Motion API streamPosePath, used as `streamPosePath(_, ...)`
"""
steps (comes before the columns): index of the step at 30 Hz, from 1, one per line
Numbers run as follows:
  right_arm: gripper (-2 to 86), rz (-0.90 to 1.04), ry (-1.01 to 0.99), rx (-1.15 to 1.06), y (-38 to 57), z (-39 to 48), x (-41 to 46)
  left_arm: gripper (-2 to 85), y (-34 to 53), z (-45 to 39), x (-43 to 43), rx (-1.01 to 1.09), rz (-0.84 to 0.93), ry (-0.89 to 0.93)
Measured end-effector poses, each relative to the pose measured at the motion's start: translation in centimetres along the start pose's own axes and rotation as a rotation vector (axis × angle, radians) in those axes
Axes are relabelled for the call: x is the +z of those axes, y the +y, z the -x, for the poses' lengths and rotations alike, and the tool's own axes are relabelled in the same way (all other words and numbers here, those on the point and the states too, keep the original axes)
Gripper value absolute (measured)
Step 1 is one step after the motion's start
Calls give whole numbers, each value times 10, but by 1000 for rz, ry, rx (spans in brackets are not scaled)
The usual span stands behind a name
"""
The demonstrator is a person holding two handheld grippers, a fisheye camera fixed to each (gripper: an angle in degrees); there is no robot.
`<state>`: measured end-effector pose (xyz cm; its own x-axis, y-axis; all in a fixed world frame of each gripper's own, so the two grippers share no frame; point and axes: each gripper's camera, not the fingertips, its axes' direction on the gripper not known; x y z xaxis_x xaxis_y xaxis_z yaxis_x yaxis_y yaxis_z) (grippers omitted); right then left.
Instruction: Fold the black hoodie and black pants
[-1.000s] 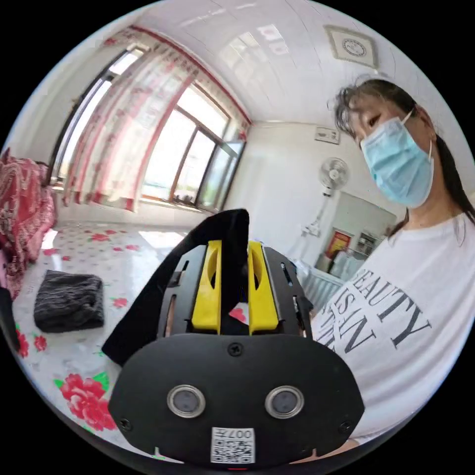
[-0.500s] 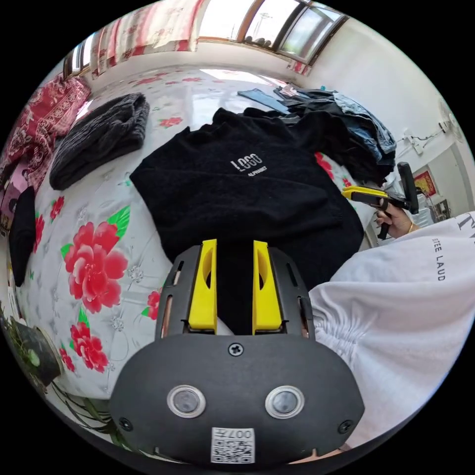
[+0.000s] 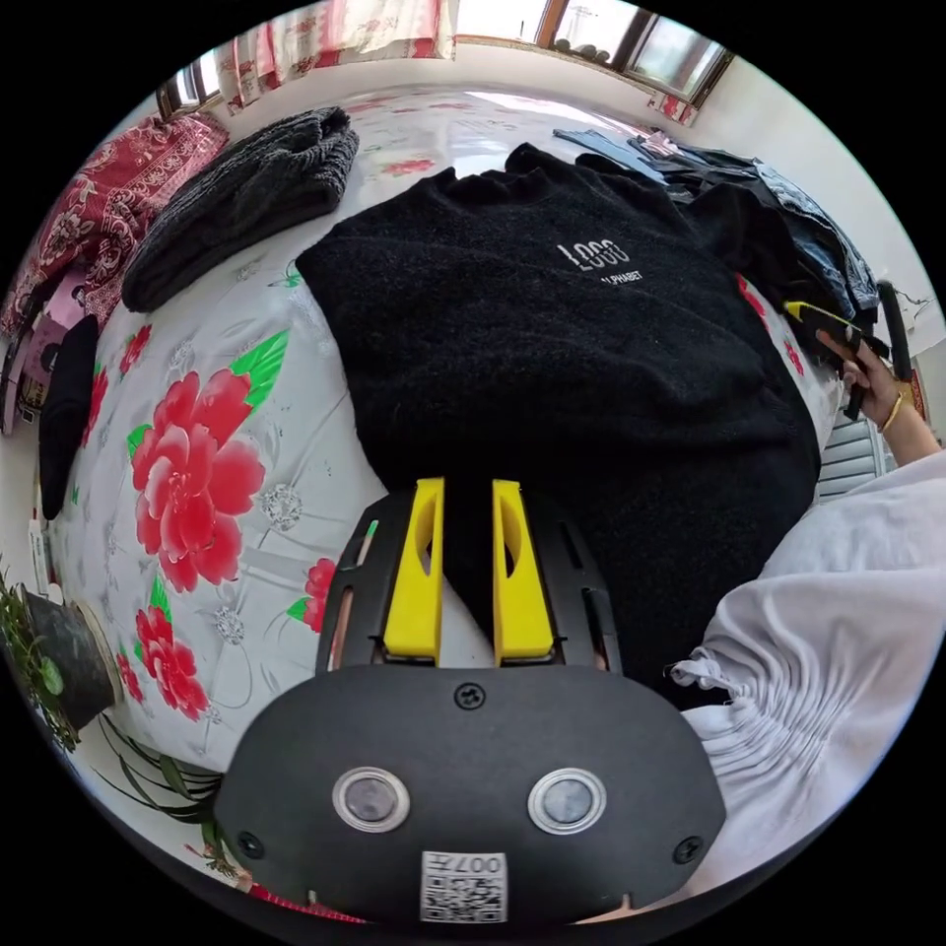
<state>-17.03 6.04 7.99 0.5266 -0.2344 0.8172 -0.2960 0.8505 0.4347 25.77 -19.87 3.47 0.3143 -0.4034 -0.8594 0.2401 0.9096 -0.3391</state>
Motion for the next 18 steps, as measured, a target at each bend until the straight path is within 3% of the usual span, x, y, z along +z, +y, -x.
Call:
streamPosePath(7, 84, -195, 309, 249, -82, -155, -63, 70, -30, -16, 7, 23, 90, -55)
streamPosePath(14, 79, -78, 408, 292, -133, -243, -44, 66, -55, -17, 12, -2, 184, -82)
streamPosePath(18, 34, 62, 311, 309, -140, -269, -10, 67, -62, -14, 13, -19, 215, -88)
